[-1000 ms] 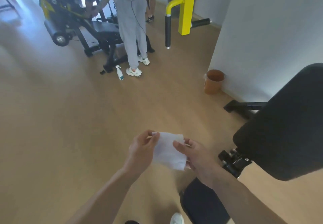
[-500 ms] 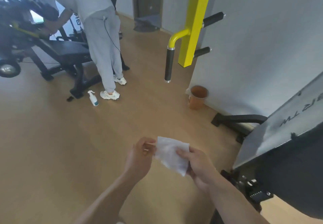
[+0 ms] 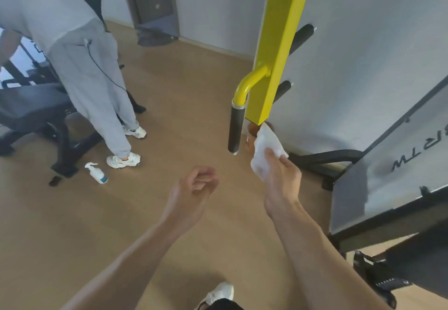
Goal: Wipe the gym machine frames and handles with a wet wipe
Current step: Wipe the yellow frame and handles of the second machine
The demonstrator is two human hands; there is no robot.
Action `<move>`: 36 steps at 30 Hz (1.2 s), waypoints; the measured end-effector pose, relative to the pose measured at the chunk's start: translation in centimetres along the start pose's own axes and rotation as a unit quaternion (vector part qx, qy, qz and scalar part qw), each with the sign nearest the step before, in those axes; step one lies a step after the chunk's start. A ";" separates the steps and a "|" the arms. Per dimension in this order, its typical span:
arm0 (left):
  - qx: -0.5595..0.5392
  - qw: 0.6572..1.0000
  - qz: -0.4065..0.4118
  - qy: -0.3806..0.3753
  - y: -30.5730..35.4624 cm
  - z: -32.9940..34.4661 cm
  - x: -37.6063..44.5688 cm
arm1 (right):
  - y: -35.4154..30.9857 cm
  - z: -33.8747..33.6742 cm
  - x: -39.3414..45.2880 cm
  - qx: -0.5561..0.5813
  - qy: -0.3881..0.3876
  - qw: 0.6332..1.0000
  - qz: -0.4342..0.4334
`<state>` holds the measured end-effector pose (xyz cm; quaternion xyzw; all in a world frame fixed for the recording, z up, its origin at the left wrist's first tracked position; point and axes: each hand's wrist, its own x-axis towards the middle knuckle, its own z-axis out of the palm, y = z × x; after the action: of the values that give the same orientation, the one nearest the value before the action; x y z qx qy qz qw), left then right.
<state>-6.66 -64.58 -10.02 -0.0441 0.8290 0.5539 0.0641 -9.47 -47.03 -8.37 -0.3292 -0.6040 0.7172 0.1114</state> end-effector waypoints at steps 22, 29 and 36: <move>-0.143 0.968 0.110 -0.176 4.9 -4.1 18.3 | -0.9 13.1 2.7 -0.113 0.096 0.970 -0.194; -0.083 0.953 0.170 -0.238 4.6 -5.0 20.0 | -0.4 14.8 3.0 -0.183 0.127 0.950 -0.221; -0.094 0.966 0.153 -0.184 3.4 -3.5 19.9 | 2.3 14.6 3.9 -0.246 0.119 0.944 -0.185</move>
<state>-27.04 -66.56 -8.62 0.1798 0.7439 0.6314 0.1252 -20.75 -57.05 -11.08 -0.3116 -0.7941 0.4690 0.2289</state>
